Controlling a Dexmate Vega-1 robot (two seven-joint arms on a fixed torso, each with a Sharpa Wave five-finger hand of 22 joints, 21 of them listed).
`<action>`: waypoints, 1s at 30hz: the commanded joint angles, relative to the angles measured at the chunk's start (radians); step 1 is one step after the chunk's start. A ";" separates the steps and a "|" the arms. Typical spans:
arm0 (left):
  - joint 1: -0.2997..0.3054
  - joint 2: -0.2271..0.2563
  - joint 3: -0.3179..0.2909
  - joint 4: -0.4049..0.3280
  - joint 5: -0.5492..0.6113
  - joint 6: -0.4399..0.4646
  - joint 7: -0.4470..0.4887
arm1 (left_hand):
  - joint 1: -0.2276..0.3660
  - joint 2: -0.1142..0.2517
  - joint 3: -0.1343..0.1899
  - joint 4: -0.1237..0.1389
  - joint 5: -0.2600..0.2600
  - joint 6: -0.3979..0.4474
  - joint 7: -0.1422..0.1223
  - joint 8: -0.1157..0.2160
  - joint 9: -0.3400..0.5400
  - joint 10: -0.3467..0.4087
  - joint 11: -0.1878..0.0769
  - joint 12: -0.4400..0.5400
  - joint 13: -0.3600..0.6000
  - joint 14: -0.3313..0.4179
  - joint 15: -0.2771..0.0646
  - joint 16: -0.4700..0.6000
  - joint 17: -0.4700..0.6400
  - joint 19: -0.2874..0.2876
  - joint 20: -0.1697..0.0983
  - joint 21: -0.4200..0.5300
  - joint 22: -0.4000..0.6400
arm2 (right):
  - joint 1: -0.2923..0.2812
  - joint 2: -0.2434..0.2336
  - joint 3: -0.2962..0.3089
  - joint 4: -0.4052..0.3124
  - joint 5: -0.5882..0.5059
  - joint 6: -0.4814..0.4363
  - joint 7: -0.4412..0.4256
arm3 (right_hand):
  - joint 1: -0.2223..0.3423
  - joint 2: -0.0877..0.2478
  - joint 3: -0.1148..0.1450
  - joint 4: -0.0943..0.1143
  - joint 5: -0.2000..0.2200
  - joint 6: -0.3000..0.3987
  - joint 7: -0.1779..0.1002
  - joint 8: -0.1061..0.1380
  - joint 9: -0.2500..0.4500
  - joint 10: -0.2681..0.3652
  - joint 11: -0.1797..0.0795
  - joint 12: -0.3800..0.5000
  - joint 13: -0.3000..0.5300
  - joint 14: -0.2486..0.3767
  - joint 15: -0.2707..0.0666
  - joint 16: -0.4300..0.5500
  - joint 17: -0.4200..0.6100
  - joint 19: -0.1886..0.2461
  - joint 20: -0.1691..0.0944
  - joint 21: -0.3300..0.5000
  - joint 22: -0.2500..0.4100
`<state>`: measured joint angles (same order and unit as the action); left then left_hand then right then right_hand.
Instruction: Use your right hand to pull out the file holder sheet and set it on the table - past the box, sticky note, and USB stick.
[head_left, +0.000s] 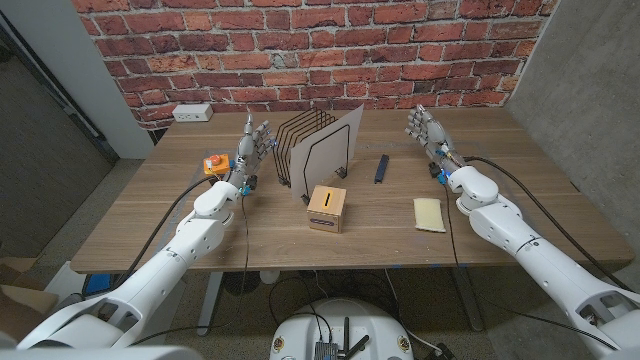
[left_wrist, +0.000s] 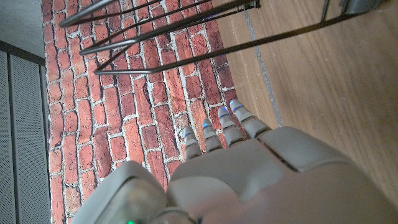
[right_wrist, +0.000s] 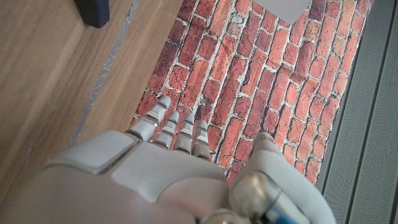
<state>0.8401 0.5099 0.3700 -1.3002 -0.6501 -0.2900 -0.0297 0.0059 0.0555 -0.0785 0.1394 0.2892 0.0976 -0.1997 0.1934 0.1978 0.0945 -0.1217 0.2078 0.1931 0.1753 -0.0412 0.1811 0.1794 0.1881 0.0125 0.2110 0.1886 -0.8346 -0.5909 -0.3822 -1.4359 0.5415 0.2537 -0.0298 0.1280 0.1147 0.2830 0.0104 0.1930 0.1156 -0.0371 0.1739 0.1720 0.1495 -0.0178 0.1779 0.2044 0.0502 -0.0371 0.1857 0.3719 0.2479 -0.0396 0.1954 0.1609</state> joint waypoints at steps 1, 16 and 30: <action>0.000 0.000 0.000 0.001 0.000 0.000 -0.001 | -0.003 0.010 0.001 0.005 0.007 0.001 -0.009 0.008 0.001 0.001 -0.008 0.006 0.005 0.007 -0.004 0.006 0.002 0.006 0.002 0.007 0.005 | -0.013 -0.046 0.008 -0.071 -0.043 -0.023 -0.022 | 0.017 -0.001 0.009 -0.008 0.007 -0.008 0.004 0.005 0.003 0.001 -0.004 0.004 -0.001 0.000 -0.005 0.000 -0.002 -0.002 -0.008 -0.005 0.005; 0.000 0.001 -0.001 0.000 0.000 0.000 -0.001 | -0.003 0.010 0.001 0.005 0.007 0.000 -0.009 0.007 0.001 0.000 -0.007 0.006 0.005 0.007 -0.004 0.006 0.002 0.005 0.002 0.006 0.005 | 0.002 -0.104 0.000 -0.170 -0.140 -0.078 -0.057 | 0.017 -0.012 0.007 -0.017 0.004 -0.018 0.003 0.005 0.003 -0.006 0.000 0.005 -0.008 -0.004 -0.007 0.002 -0.013 -0.002 -0.006 -0.007 0.005; 0.000 0.001 0.000 -0.001 0.000 0.000 0.000 | -0.003 0.010 0.001 0.005 0.007 0.001 -0.009 0.008 0.001 0.002 -0.006 0.007 0.005 0.006 -0.003 0.006 0.002 0.006 0.002 0.007 0.005 | -0.032 -0.177 0.022 -0.327 -0.244 -0.166 -0.126 | 0.031 -0.009 0.016 -0.033 0.004 -0.012 0.002 0.009 0.003 0.000 -0.003 0.009 -0.013 0.000 -0.010 0.005 -0.027 -0.001 -0.006 -0.007 0.005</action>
<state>0.8401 0.5107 0.3695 -1.3002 -0.6502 -0.2900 -0.0303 0.0058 0.0555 -0.0785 0.1393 0.2892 0.0976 -0.1996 0.1934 0.1976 0.0945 -0.1216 0.2078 0.1929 0.1752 -0.0411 0.1810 0.1792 0.1881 0.0125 0.2109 0.1884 -0.8485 -0.7117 -0.3758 -1.6532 0.3706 0.1525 -0.1156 0.1402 0.1032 0.2964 -0.0154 0.1930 0.1012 -0.0300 0.1776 0.1722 0.1496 -0.0178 0.1817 0.1905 0.0504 -0.0372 0.1856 0.3459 0.2481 -0.0394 0.1878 0.1607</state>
